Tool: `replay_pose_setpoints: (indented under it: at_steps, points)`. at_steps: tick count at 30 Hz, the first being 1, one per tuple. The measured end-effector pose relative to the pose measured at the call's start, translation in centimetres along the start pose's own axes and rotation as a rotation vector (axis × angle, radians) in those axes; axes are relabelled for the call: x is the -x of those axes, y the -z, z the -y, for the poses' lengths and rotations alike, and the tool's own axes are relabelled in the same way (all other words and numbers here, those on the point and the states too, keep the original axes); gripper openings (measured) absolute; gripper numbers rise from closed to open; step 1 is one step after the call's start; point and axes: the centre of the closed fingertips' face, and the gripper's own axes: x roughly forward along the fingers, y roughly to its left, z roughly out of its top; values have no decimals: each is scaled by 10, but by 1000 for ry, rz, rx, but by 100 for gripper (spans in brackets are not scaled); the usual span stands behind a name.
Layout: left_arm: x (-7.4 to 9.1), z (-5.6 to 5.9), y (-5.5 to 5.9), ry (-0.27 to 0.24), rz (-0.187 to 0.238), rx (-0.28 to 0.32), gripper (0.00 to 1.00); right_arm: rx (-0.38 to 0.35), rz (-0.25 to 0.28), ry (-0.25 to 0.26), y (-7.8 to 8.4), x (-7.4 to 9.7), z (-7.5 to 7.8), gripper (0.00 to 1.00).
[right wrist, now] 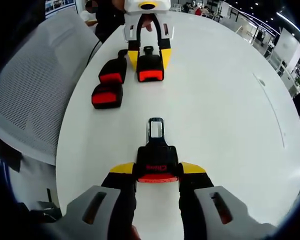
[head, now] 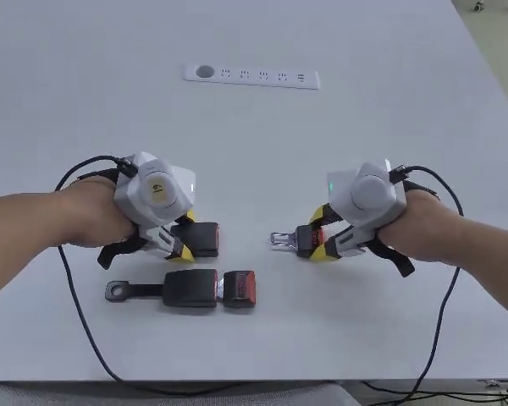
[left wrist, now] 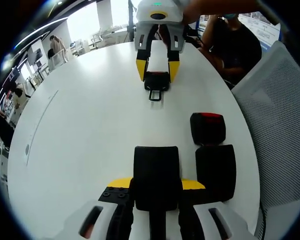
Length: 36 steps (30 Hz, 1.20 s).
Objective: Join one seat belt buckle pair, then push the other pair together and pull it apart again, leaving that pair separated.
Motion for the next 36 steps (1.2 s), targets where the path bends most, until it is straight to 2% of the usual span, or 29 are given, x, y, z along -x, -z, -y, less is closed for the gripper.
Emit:
replay_pose_setpoints:
  at_steps: [10,12,17,23,36]
  points:
    - [0,-1,0,-5,-1,18,34,-19,10,11,-1,-1,0,31]
    - [-1,-1,0,-6,-5,19,34,-36,25,6,-6,-2,-1,31]
    - [0,0,1,-12,-9,24,34,-9,40,2,-23,-11,-7,30]
    - [0,0,1,-19,-12,33,34,4,62,3,-43,-22,-6,30]
    - [1,1,0,-21,-19,30,34,20,43,3,-69,-36,-3,31]
